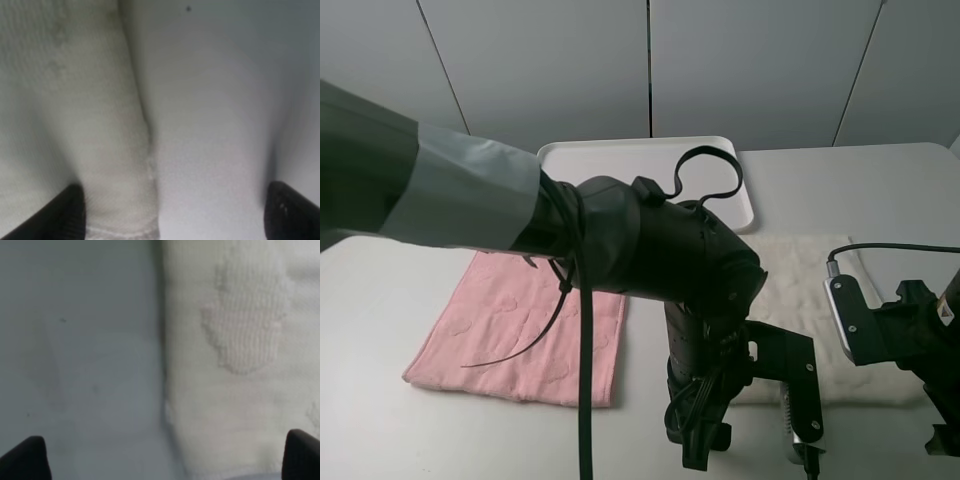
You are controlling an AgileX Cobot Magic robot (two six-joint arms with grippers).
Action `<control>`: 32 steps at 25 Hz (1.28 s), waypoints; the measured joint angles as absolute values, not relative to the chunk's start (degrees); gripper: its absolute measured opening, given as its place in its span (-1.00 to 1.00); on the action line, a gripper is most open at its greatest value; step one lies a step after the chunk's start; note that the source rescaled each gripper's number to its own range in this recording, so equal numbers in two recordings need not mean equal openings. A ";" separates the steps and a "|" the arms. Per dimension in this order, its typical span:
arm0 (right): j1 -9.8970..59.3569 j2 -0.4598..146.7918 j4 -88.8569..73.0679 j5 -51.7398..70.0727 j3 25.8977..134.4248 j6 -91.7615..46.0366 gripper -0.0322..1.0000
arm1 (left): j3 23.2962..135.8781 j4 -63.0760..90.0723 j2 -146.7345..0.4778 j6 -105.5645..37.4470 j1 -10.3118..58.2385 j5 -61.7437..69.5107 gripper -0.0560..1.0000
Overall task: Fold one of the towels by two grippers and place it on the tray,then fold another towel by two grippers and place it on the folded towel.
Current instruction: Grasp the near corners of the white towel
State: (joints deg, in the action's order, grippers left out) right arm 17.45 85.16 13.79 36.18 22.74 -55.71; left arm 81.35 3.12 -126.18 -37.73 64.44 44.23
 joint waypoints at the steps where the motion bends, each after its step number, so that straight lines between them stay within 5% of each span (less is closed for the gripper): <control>1: 17.03 85.16 13.57 36.04 22.74 -55.71 0.98 | 81.35 3.12 -126.18 -37.73 64.44 44.23 0.97; 11: 8.82 85.16 6.91 35.24 22.74 -63.67 0.90 | 81.35 1.48 -126.18 -37.73 64.44 44.23 0.97; 32: 8.59 89.22 3.85 30.59 22.74 -72.58 0.81 | 81.35 0.00 -126.18 -37.73 64.44 44.33 0.97</control>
State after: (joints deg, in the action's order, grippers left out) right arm 8.59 89.22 3.85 30.59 22.74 -72.58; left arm 81.35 0.00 -126.18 -37.73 64.44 44.33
